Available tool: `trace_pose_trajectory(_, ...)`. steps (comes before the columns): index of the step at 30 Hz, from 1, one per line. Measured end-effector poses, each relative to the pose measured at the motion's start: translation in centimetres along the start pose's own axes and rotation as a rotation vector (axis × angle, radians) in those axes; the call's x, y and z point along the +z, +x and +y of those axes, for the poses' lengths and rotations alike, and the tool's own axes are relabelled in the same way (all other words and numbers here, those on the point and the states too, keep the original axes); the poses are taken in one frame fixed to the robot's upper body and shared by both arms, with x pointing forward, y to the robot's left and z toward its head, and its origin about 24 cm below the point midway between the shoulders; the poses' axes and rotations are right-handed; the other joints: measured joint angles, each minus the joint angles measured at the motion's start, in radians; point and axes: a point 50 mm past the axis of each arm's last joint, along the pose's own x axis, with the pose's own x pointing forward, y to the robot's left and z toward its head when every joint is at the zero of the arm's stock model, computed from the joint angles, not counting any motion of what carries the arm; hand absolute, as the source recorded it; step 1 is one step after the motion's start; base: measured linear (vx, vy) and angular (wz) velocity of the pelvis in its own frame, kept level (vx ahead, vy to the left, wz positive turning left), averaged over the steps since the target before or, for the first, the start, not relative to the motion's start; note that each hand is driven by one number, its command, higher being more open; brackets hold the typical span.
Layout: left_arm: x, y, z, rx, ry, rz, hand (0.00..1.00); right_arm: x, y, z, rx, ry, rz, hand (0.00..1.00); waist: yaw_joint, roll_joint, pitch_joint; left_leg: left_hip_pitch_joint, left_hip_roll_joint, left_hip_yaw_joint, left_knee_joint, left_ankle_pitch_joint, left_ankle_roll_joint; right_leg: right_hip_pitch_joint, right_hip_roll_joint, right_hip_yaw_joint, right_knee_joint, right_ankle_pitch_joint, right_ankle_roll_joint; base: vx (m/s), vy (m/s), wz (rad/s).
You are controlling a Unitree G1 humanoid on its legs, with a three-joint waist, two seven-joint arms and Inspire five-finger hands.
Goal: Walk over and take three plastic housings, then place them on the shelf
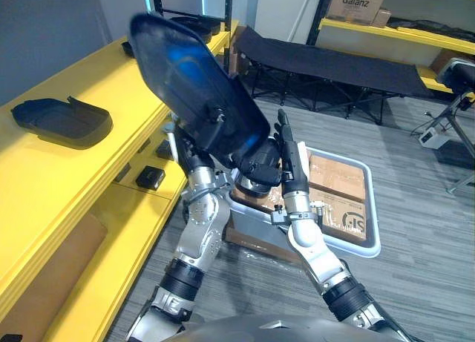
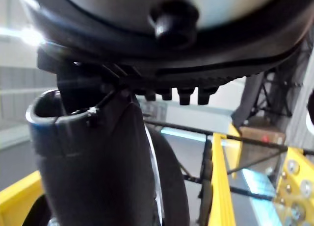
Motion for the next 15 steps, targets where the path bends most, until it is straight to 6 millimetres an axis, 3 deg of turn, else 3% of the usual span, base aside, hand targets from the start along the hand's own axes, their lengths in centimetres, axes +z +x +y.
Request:
trace_pose_trajectory(3,0.8,0.2,2.0,0.067,0.149,-0.099,0.0,-0.1,-0.6,-0.7,0.018,0.112,0.034,1.0,0.003,0.001,0.0,0.004,0.0,-0.001,0.0,-0.007,-0.009,0.002,0.0,0.0,0.001,-0.003,-0.001,0.0,0.0,0.0)
trace_pose_trajectory(8,0.0,-0.5,6.3,0.115,0.51,-0.145,0.0,0.4,-1.3,-3.2,0.015,0.24,0.021,1.0,0.002,0.005,-0.001,0.0,0.0,-0.001,0.0,-0.011,-0.004,-0.001,0.0,0.0,0.001,-0.004,-0.001,0.0,0.0,0.0)
trace_pose_trajectory(11,-0.5,-1.3,8.6,0.129,0.576,-0.097,0.0,0.0,-2.0,-4.9,-0.005,0.23,0.039,1.0,0.0,0.012,0.0,-0.008,0.0,0.0,0.0,-0.011,-0.004,-0.009,0.0,0.0,-0.001,-0.005,0.001,0.0,0.0,0.0)
trace_pose_trajectory(15,-0.8,-2.1,10.4,0.143,0.553,-0.047,0.0,-0.6,-2.8,-5.8,0.015,0.213,0.071,1.0,-0.003,0.027,-0.002,-0.017,0.0,-0.001,0.0,-0.013,-0.004,-0.012,0.0,-0.005,-0.007,-0.005,0.0,0.0,-0.001,0.02)
